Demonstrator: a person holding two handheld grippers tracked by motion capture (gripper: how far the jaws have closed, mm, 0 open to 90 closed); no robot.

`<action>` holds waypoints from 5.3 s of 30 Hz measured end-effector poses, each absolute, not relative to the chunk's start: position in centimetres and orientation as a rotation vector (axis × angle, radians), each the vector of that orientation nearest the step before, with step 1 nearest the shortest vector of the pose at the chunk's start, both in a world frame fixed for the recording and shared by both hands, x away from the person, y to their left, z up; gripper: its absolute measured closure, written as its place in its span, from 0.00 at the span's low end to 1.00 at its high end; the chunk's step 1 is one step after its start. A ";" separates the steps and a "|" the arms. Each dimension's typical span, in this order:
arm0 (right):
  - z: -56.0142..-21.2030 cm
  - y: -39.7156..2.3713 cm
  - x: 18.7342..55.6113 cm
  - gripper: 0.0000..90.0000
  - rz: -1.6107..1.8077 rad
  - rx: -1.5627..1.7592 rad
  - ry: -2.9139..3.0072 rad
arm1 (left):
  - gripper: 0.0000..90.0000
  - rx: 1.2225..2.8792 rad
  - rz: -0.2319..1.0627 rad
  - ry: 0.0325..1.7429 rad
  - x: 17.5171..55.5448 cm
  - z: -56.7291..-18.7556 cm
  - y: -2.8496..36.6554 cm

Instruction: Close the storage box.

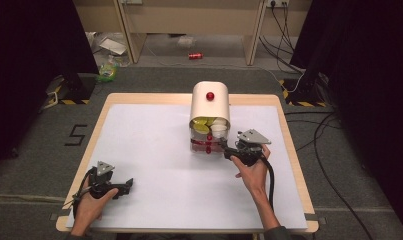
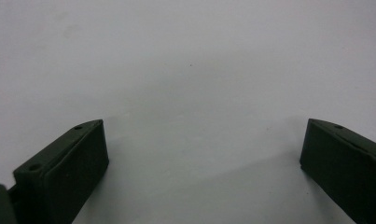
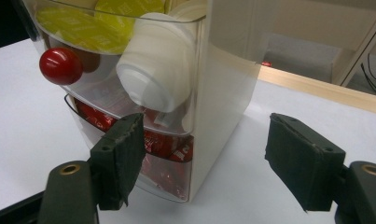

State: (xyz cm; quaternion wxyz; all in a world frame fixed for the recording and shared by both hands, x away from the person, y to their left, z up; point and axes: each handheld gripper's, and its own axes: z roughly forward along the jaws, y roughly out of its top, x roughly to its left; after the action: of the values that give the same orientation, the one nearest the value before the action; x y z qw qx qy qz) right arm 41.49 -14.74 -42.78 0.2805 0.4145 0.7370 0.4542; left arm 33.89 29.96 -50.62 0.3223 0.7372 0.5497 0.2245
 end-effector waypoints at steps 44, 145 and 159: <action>-42.5 -16.4 39.4 0.24 1.196 1.124 2.017 | 0.00 1.933 0.589 1.443 33.9 -50.6 30.0; -45.8 -20.3 31.0 0.24 1.088 1.117 2.188 | 0.00 1.934 0.590 1.443 33.9 -50.6 30.0; -46.9 -22.1 29.5 0.24 1.048 1.164 2.225 | 0.00 1.935 0.590 1.443 33.9 -50.6 30.0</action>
State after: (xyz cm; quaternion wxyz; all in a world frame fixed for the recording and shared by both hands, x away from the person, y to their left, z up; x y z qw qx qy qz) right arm 29.51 -22.14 -46.94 0.2086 0.4183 0.7998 0.3766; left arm 33.89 29.96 -50.62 0.3225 0.7370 0.5498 0.2248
